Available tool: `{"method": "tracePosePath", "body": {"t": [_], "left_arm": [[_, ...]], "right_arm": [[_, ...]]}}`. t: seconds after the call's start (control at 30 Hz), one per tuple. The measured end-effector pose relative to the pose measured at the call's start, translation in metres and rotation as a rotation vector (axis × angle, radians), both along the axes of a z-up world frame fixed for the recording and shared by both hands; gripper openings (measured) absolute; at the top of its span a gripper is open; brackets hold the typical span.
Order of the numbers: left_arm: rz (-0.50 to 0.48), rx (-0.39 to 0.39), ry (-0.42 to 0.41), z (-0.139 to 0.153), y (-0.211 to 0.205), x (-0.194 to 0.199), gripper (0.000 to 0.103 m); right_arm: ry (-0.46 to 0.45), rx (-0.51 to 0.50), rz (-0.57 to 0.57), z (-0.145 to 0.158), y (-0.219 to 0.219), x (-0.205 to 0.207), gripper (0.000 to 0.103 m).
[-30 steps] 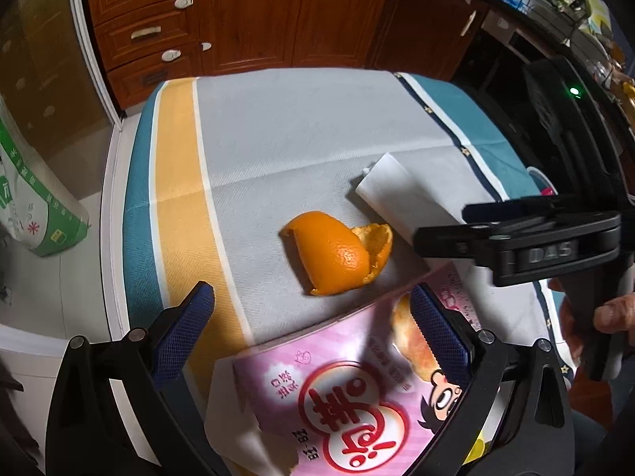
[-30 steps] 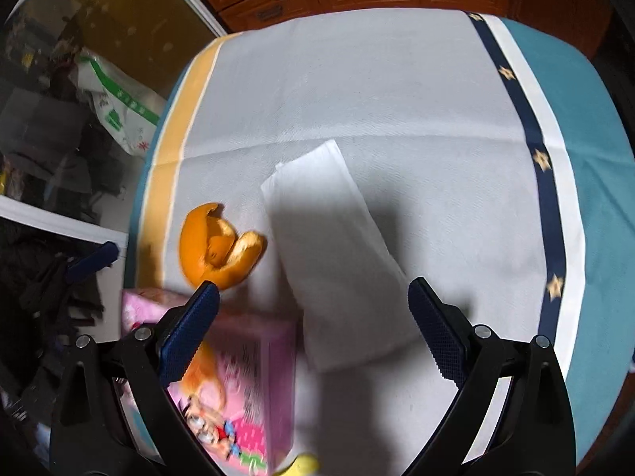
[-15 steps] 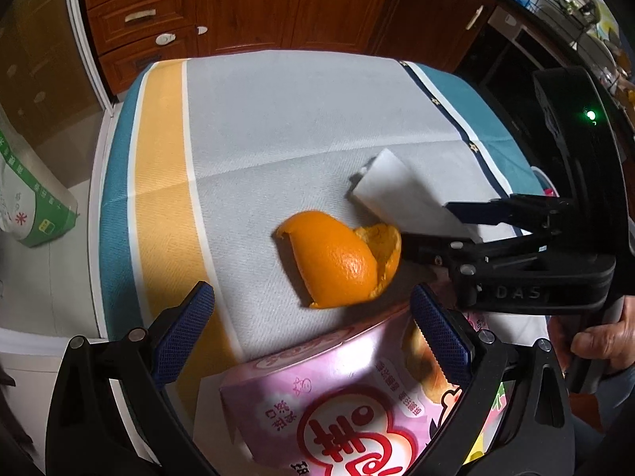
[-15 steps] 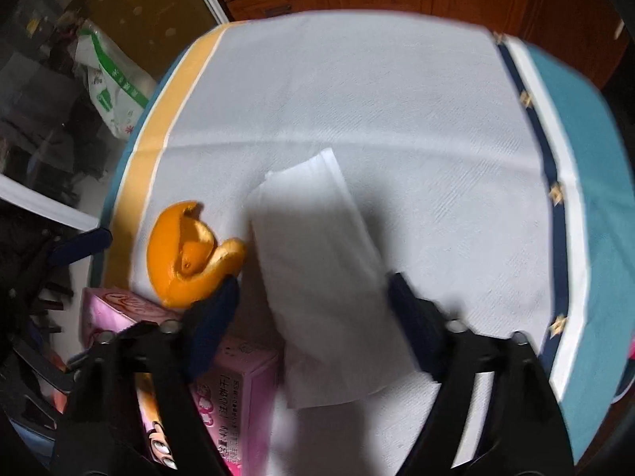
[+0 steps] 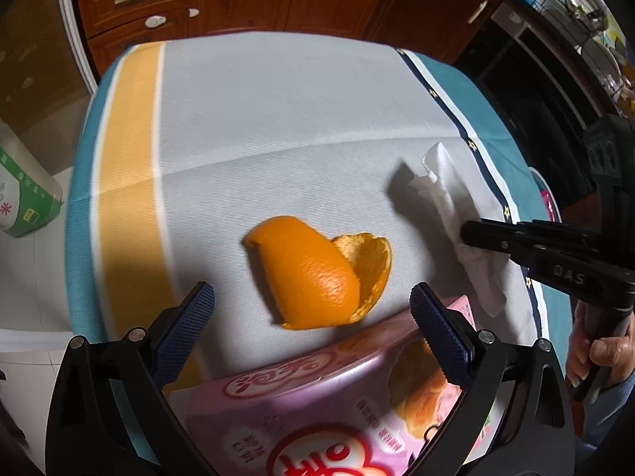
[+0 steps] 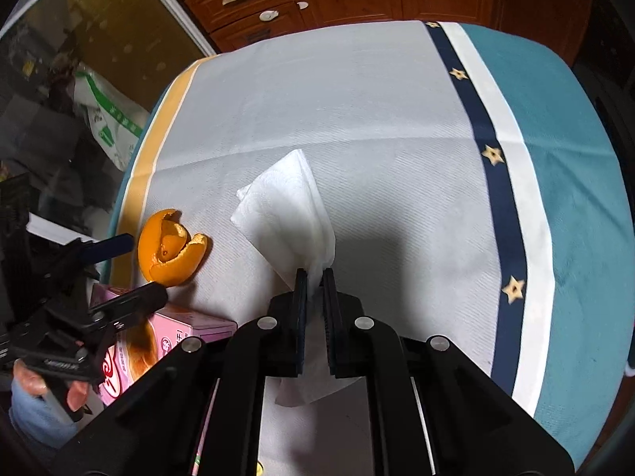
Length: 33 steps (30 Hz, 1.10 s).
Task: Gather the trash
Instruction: 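Grasp the white tissue with the right tool while the left tool grasps the orange peel, then carry tissue and orange peel over the teal bin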
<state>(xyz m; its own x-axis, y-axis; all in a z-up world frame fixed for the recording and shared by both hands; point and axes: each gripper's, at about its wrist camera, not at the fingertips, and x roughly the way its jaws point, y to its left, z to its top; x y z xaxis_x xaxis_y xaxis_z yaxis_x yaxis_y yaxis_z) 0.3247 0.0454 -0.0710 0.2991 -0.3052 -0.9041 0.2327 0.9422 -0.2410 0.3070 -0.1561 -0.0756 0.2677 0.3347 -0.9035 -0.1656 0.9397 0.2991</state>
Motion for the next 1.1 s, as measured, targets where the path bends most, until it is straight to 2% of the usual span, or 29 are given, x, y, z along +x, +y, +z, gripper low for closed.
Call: {"method": "tracePosePath", "body": {"t": [0.1,0.2,0.37,0.4,0.43,0.47,0.57,0.77,0.97,1.1], "left_arm": [[-0.011,-0.008,0.025,-0.007,-0.007,0.004,0.099],[-0.013,0.003,0.005,-0.008,-0.012,0.005,0.096],[-0.02,0.083,-0.031,-0.003,-0.02,0.002,0.046],[-0.016,0.084,-0.041,0.001,-0.021,0.001,0.042],[-0.017,0.081,-0.048,0.004,-0.023,0.0,0.033],[-0.02,0.085,-0.059,0.009,-0.026,-0.003,0.031],[-0.044,0.114,-0.1,0.02,-0.04,-0.01,0.029],[-0.09,0.122,-0.138,0.041,-0.063,-0.026,0.029],[-0.142,0.114,-0.16,0.058,-0.093,-0.039,0.029],[-0.218,0.117,-0.159,0.067,-0.127,-0.052,0.029]], "right_arm": [[0.016,0.032,-0.011,-0.003,-0.011,-0.002,0.008],[0.023,0.049,-0.017,-0.005,-0.014,-0.007,0.008],[0.023,0.077,-0.025,-0.004,-0.013,-0.011,0.008],[0.022,0.087,-0.028,-0.004,-0.015,-0.013,0.008],[0.02,0.099,-0.029,-0.003,-0.015,-0.013,0.008],[0.019,0.11,-0.031,-0.003,-0.016,-0.014,0.008],[0.014,0.127,-0.037,0.0,-0.022,-0.019,0.008],[-0.011,0.16,-0.068,0.015,-0.045,-0.034,0.008],[-0.048,0.193,-0.111,0.033,-0.077,-0.054,0.008],[-0.069,0.218,-0.152,0.042,-0.101,-0.068,0.008]]}}
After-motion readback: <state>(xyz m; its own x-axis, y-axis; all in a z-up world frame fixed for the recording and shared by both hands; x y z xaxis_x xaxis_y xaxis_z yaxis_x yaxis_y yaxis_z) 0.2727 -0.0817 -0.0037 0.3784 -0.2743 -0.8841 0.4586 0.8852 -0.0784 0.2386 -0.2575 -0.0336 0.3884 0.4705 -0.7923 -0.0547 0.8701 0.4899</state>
